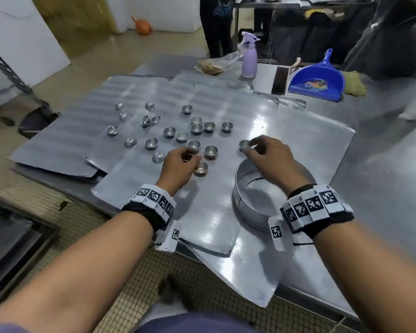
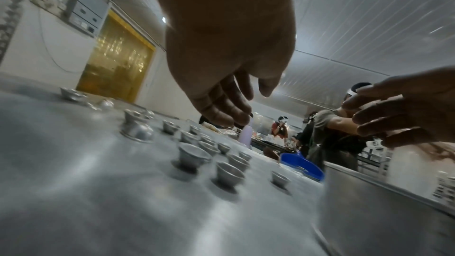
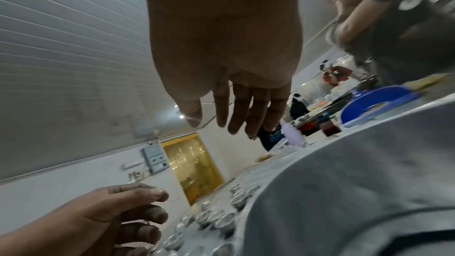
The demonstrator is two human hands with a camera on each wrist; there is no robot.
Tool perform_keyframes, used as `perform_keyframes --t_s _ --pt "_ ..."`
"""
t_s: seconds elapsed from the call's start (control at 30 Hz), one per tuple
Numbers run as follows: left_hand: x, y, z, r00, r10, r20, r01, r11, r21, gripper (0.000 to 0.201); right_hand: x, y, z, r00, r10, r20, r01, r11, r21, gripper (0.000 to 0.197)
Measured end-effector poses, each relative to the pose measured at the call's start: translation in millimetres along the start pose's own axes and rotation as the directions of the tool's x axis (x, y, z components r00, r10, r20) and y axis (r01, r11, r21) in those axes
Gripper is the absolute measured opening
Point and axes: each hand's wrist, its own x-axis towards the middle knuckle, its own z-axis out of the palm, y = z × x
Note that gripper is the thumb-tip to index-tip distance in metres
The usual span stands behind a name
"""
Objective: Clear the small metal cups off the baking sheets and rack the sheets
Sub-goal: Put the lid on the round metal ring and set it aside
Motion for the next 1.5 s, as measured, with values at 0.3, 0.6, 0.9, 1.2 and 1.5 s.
perform_keyframes --t_s 0.3,0.6,0.9,1.2,1.5 --pt "70.0 -78.3 -173.1 0.975 -0.121 -0.189 0.149 0.979 0.14 0.014 73.4 -119.4 154.4 0.94 -0.076 0.333 0.122 0.985 -0.12 0.044" --pt "162.3 -166.8 -314.1 0.965 -0.208 -0.158 0.246 0.927 0.284 0.027 129.8 -195.1 301.7 0.924 0.013 0.381 0.053 0.986 -0.161 0.047" --pt "231.7 -201.7 -346.4 0.949 -0.314 -0.028 0.309 0.91 0.278 0.052 174.2 -213.4 354.4 0.937 0.103 0.335 -0.038 0.98 -0.195 0.047" --pt "260.4 -211.7 -336.3 0.922 -0.386 0.01 0.38 0.912 0.156 0.064 210.5 -216.9 394.1 0.894 0.1 0.437 0.08 0.923 -0.376 0.039" --pt "264.3 -224.0 -376.9 0.885 -0.446 0.134 0.453 0.891 -0.028 0.031 233.9 -218.0 408.1 0.903 0.063 0.425 0.114 0.918 -0.379 0.03"
